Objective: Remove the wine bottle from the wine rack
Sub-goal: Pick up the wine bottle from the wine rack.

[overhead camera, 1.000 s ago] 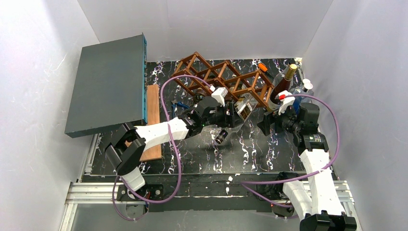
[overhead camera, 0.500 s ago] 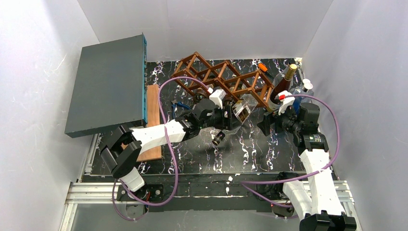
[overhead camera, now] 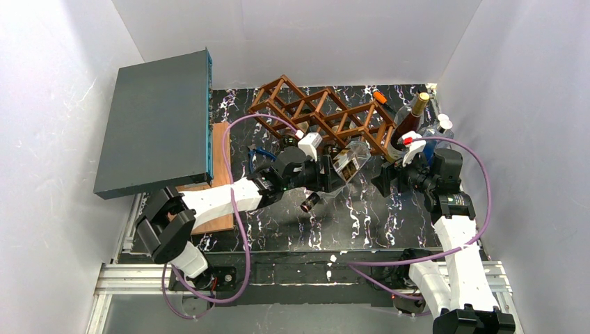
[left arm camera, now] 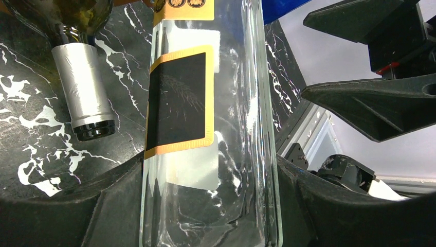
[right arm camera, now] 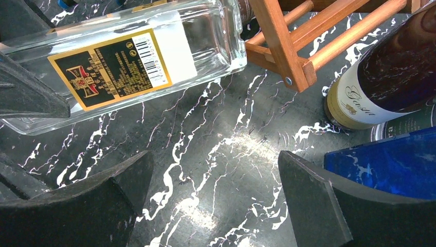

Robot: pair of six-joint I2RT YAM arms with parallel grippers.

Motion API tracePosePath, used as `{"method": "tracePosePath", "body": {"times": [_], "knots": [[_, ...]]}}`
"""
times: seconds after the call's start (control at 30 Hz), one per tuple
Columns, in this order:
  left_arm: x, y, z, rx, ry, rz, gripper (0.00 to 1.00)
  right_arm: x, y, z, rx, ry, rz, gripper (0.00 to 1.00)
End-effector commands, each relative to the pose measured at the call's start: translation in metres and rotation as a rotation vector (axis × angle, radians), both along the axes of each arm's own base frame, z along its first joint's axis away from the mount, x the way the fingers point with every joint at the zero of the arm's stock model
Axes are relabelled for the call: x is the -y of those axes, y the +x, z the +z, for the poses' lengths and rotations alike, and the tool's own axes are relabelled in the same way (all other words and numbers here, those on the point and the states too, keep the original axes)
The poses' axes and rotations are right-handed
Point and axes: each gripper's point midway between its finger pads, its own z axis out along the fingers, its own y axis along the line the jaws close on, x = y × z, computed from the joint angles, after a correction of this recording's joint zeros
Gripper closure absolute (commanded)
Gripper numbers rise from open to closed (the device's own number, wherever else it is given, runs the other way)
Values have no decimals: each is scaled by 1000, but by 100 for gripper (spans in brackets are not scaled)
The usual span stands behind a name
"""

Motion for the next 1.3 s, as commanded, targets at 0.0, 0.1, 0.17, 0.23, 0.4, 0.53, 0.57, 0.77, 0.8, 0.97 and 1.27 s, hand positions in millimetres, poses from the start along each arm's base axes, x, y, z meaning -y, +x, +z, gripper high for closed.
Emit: {"method": "tracePosePath", "body": {"times": [0.0,0.1,0.17,0.23,0.4,0.53,0.57,0.77,0.8,0.97,1.27], "knots": [[5,-1,92,172,-220,-14,100,-2,1,3,18,4,18,0],[3,-5,94,171,-226,-19,100,-3,1,3,17,7,28,0],[1,-8,96,167,-233,-25,100,-6,-1,3,17,9,47,0],[-1,-11,97,164,-239,-30,100,-9,-5,3,19,4,82,0],[-4,-19,95,146,-241,-48,100,-17,-15,1,13,3,170,0],[-7,-27,93,126,-241,-63,100,-22,-22,3,26,-3,223,0],[-7,-29,94,123,-240,-66,100,-23,-23,3,28,-5,236,0],[-13,-43,84,71,-224,-86,100,-27,-31,5,33,-5,290,0],[-14,-45,83,64,-222,-89,100,-28,-31,5,36,-5,297,0],[-17,-55,76,30,-211,-100,100,-32,-38,6,42,-2,345,0],[-21,-67,63,-40,-193,-100,100,-40,-52,8,52,9,437,0]]}}
